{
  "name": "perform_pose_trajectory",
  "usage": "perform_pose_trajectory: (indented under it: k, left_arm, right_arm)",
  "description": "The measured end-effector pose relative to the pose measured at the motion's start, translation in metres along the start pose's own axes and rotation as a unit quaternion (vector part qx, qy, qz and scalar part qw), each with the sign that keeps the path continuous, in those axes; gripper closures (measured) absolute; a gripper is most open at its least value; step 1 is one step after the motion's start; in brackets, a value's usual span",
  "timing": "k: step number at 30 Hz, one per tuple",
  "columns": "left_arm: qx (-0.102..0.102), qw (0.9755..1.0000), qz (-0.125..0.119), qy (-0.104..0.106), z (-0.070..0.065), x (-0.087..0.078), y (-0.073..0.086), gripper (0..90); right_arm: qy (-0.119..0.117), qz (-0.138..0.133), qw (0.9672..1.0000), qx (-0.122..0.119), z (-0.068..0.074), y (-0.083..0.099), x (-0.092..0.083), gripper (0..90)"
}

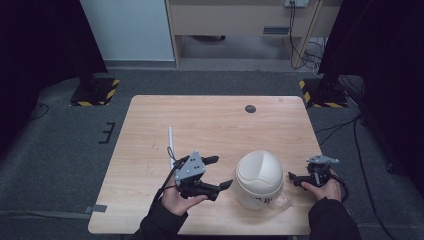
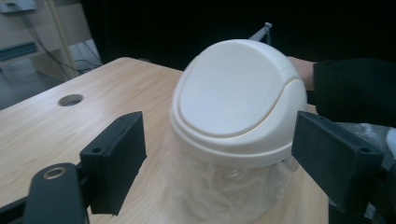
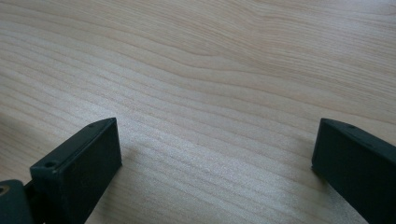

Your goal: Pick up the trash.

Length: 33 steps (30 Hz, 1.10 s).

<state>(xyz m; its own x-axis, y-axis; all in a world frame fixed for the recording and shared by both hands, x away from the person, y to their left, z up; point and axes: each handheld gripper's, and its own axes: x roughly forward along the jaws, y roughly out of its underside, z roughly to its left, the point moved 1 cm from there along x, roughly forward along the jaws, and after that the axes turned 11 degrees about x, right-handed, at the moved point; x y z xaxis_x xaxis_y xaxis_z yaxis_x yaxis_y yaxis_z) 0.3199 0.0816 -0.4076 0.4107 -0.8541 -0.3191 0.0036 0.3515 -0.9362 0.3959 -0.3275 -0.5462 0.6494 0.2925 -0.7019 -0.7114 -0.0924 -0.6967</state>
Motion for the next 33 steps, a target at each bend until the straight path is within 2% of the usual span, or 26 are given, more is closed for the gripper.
perform_pose_trajectory:
  k: [4,5,8,14,26,33]
  left_arm:
    - [0.006,0.9996,0.005,0.026,-0.008,0.019,-0.003,17.3]
    - [0.006,0.9996,0.005,0.026,-0.008,0.019,-0.003,17.9]
    - [0.005,0.9989,0.008,0.045,-0.014,0.031,-0.005,19.2]
    - [0.014,0.9973,0.017,0.070,-0.024,0.047,-0.008,20.7]
    - [0.013,0.9953,0.034,0.090,-0.034,0.071,-0.003,20.0]
    - [-0.003,0.9950,0.033,0.094,-0.031,0.080,-0.001,17.8]
  right_arm:
    - [0.000,0.000,1.0000,0.000,0.000,0.000,0.000,1.6]
    - [0.000,0.000,1.0000,0.000,0.000,0.000,0.000,1.6]
    - [0.000,0.000,1.0000,0.000,0.000,0.000,0.000,1.6]
    - [0.000,0.000,1.0000,0.000,0.000,0.000,0.000,1.6]
    - [-0.001,0.001,1.0000,0.000,0.000,0.000,0.000,1.3]
    - [-0.001,0.001,1.0000,-0.001,0.000,0.000,0.000,1.1]
